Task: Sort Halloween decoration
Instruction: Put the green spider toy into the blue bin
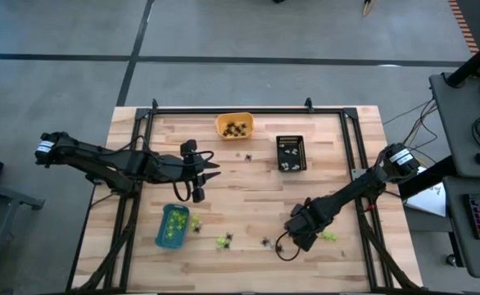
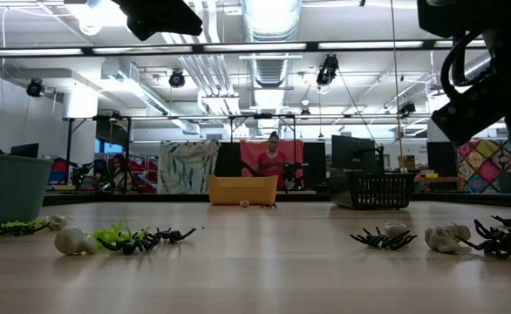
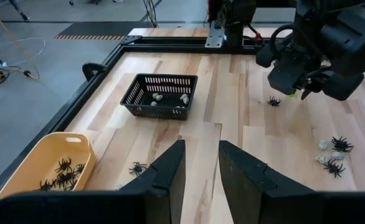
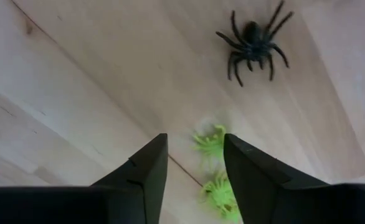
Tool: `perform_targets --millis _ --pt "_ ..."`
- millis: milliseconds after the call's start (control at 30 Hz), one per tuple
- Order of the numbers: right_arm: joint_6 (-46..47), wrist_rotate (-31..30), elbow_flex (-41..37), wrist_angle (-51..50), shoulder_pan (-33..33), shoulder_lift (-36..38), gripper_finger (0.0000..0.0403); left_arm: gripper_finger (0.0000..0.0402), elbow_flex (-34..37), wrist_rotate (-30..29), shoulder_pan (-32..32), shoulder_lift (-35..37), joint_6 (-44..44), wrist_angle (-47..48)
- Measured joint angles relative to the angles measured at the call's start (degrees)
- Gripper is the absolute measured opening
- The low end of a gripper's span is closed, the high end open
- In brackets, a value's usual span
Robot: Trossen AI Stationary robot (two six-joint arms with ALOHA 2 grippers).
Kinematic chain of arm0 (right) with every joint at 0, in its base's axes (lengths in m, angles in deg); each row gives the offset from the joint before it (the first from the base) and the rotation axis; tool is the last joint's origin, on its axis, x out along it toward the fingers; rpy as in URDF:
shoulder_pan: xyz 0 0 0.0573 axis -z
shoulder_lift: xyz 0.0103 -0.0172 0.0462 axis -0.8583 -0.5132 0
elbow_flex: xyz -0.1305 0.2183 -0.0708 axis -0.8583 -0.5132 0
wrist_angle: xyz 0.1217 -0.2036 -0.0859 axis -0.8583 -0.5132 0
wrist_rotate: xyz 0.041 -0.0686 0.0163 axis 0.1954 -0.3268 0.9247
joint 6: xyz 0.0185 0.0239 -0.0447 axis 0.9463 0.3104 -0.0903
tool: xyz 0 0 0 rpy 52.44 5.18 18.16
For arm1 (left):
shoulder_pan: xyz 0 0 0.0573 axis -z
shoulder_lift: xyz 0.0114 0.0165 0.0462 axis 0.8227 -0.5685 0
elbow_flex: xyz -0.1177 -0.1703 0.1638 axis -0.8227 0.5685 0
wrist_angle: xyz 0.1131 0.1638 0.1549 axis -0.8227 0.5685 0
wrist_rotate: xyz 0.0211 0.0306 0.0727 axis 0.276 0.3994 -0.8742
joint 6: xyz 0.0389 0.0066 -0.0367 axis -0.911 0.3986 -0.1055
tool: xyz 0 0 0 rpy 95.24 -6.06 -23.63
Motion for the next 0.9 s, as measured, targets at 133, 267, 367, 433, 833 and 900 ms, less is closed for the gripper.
perform_targets --millis 133,267,367,433,833,900 --pt "0.9 0.2 -1.6 3.1 0.0 0.0 0.0124 0.008 0.0 0.0 0.0 0.0 0.0 0.0" --pt "1.5 0.3 -2.3 3.9 0.0 0.1 0.0102 0.008 0.0 0.0 0.0 0.0 0.0 0.0" --pt "0.9 0.0 -2.3 4.1 0.0 0.1 0.0084 0.008 0.0 0.0 0.0 0.0 -0.2 0.0" --pt "0.5 -0.1 -2.3 4.1 0.0 0.1 0.0072 0.008 0.0 0.0 0.0 0.0 -0.2 0.0" --pt "-3.2 -0.9 -1.3 3.5 0.0 0.1 0.0019 0.008 0.0 -0.9 0.0 0.0 -0.2 0.0" --pt "-4.0 -1.1 -0.9 3.2 0.0 0.1 0.0016 0.008 0.0 -0.9 0.0 0.0 -0.2 0.0"
